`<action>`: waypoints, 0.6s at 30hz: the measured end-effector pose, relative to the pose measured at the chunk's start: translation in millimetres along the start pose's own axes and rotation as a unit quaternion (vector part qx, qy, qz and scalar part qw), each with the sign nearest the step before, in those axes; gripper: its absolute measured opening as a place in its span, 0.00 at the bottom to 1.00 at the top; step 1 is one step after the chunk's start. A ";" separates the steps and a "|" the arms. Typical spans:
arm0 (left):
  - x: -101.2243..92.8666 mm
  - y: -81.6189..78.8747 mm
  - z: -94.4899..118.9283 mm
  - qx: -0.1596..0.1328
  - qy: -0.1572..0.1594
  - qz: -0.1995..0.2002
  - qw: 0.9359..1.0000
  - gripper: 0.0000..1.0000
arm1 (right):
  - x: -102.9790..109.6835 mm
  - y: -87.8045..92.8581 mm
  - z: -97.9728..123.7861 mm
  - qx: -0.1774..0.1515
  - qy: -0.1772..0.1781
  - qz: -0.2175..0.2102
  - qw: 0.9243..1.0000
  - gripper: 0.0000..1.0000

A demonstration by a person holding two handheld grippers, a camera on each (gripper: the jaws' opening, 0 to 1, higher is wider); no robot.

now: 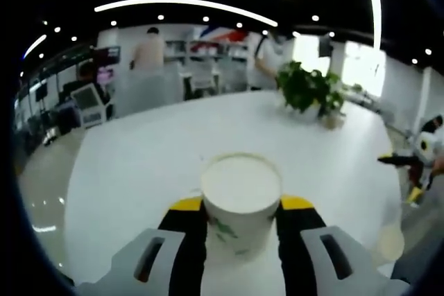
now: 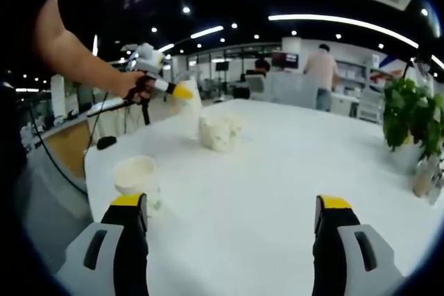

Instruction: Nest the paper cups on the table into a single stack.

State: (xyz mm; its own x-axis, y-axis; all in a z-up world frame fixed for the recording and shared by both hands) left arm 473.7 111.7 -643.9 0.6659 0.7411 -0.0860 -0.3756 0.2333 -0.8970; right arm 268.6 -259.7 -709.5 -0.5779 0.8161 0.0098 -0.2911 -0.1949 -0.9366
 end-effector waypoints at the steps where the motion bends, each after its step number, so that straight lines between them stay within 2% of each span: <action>1: -0.6 -2.0 0.8 0.001 0.001 -0.001 1.000 0.38 | -0.4 -0.4 0.3 0.000 0.000 0.000 1.000 0.99; 6: -4.2 -14.3 4.4 -0.005 0.008 -0.011 1.000 0.38 | -2.5 -2.1 1.4 -0.002 -0.002 0.003 1.000 1.00; 14: -15.6 -21.0 9.8 -0.004 0.010 -0.028 1.000 0.38 | -3.2 -2.2 3.4 -0.001 -0.002 0.002 1.000 1.00; 17: -12.9 -22.5 8.8 -0.007 0.013 -0.032 0.999 0.38 | -3.3 -1.9 3.7 0.001 -0.001 0.001 1.000 1.00; 18: -12.6 -23.8 8.7 -0.010 0.009 -0.050 0.999 0.38 | -3.4 -2.0 3.8 0.000 -0.001 0.001 1.000 1.00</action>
State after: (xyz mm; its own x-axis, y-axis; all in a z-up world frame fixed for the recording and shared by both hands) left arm 468.6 102.3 -617.7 0.7107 0.7035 -0.0041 -0.2939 0.2916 -0.9103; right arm 268.3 -264.2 -706.3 -0.5797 0.8148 0.0094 -0.2909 -0.1962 -0.9364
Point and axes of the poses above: the point that each gripper's makers call its tool centre point, and the gripper's own axes: z roughly backward along the fingers, x roughly to its left, y roughly out of its underside, the point moved 10 cm from there along z, roughly backward along the fingers, and after that the axes turned 1 degree about y, right-handed, at the moved point
